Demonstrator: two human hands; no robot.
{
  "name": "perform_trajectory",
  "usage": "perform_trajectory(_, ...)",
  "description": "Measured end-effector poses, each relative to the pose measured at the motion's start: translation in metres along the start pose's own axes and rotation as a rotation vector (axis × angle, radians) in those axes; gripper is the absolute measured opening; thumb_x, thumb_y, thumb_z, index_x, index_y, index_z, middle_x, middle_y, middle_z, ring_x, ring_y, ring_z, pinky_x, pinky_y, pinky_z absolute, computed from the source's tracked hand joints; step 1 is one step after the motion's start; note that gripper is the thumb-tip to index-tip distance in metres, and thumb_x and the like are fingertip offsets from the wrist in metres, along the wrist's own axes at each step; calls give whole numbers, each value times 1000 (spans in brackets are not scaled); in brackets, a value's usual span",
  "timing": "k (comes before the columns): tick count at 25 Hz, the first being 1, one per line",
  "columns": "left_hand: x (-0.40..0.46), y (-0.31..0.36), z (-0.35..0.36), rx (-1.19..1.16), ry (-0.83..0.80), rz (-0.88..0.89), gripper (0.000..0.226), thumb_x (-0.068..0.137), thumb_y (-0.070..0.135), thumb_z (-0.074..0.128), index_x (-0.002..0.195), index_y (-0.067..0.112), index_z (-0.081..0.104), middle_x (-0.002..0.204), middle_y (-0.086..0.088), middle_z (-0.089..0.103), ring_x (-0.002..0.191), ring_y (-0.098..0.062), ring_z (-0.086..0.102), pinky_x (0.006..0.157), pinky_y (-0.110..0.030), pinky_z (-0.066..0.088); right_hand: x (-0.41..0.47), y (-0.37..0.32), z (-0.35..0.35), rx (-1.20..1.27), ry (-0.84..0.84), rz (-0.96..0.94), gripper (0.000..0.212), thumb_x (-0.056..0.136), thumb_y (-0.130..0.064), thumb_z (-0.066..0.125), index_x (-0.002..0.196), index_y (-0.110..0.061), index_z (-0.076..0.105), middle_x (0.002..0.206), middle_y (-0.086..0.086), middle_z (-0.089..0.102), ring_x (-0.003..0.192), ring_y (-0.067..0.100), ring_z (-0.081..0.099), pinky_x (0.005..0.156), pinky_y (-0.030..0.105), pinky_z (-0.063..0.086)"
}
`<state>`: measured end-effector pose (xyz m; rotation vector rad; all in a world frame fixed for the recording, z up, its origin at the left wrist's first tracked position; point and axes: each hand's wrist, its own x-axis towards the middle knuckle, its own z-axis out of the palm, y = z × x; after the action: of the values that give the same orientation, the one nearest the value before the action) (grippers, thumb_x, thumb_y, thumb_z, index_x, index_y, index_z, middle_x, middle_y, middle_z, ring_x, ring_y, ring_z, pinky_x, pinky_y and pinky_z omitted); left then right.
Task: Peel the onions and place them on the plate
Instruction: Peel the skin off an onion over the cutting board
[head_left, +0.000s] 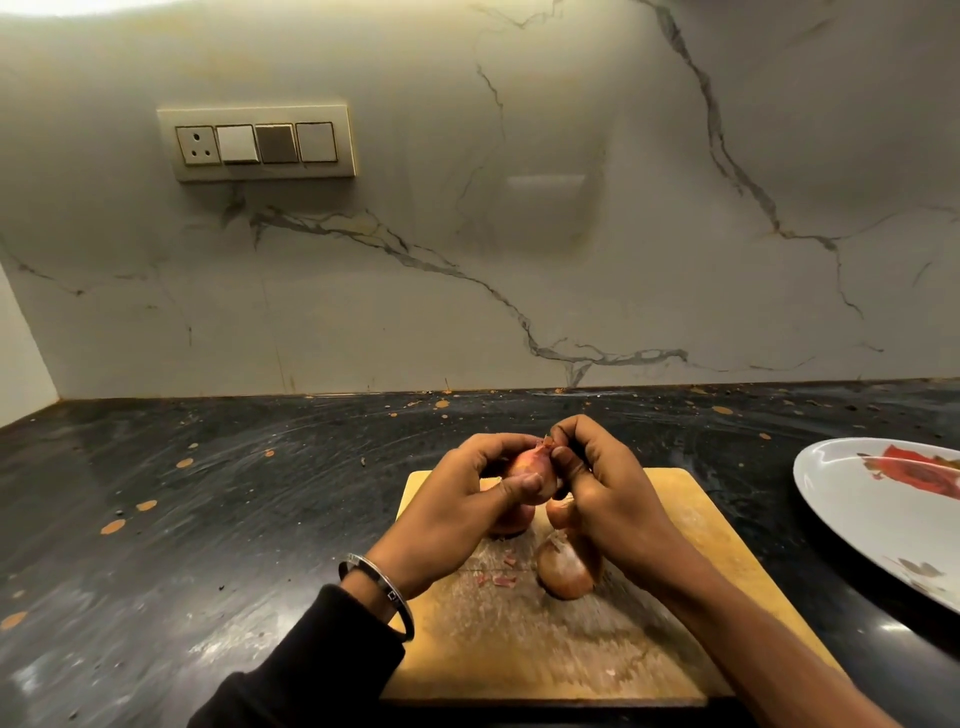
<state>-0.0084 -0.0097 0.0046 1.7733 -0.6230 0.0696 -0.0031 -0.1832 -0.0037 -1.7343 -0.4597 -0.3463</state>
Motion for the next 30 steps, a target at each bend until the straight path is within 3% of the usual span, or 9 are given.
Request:
perform_trajectory(4, -3, 5, 4, -103, 28, -4, 39, 79, 30, 72, 116, 24, 60, 107, 2, 69, 100, -26, 67, 81, -45, 59, -2, -3, 2, -45, 62, -21, 21, 102, -2, 48, 85, -13, 54, 72, 2, 52, 65, 15, 46, 57, 40, 43)
perform_trajectory(10, -3, 4, 7, 85, 119, 97, 51, 63, 43, 84, 103, 28, 55, 103, 16, 63, 101, -10, 63, 77, -39, 60, -2, 1, 6, 39, 72, 19, 19, 101, -7, 54, 86, -19, 57, 75, 3, 55, 65, 19, 48, 57, 37, 44)
perform_trajectory(12, -3, 4, 2, 20, 133, 77, 52, 62, 37, 84, 104, 22, 56, 105, 12, 66, 102, -12, 66, 85, -41, 58, -2, -2, 4, 125, 50, 10, 7, 96, -11, 63, 94, -18, 64, 82, 1, 64, 70, 17, 58, 61, 30, 50)
perform_trajectory(15, 0, 4, -3, -33, 127, 60, 57, 62, 26, 83, 110, 13, 55, 108, -2, 66, 100, -13, 68, 90, -37, 57, 0, -1, -1, 129, 51, -17, 15, 83, -18, 75, 98, -19, 73, 91, 2, 75, 82, 14, 70, 69, 22, 55)
perform_trajectory(19, -1, 6, 1, -57, 99, 21, 49, 74, 4, 80, 115, 8, 54, 114, -6, 65, 106, -11, 67, 93, -32, 55, 1, 2, -1, 174, 135, 18, 10, 68, -27, 80, 77, -23, 77, 75, 4, 74, 65, 9, 66, 57, 21, 52)
perform_trajectory(22, -4, 10, 1, -173, 11, -39, 36, 88, 4, 68, 120, 10, 51, 118, -16, 64, 104, -23, 66, 90, -37, 55, 2, 3, -4, 139, 188, 43, 8, 68, -30, 79, 74, -27, 76, 70, 3, 73, 59, 9, 65, 54, 20, 51)
perform_trajectory(25, -2, 12, 1, -207, 9, -38, 33, 89, 3, 64, 120, 8, 52, 116, -22, 63, 97, -30, 62, 85, -41, 54, 3, 4, -5, 123, 179, 37, 6, 73, -30, 77, 76, -26, 73, 71, 3, 72, 60, 10, 65, 55, 21, 51)
perform_trajectory(28, -1, 7, 2, -166, 59, 2, 36, 85, -5, 67, 117, 5, 53, 113, -18, 66, 106, -31, 66, 91, -45, 54, 3, 5, -3, 118, 193, 13, 11, 81, -17, 77, 74, -24, 72, 70, 2, 71, 60, 11, 65, 55, 21, 52)
perform_trajectory(30, 0, 4, 2, -177, 61, -9, 37, 85, -6, 67, 116, 6, 53, 112, -18, 66, 103, -36, 66, 86, -48, 55, 2, 4, -3, 82, 182, -17, 14, 85, -9, 75, 76, -19, 70, 68, 0, 69, 58, 11, 63, 55, 22, 52)
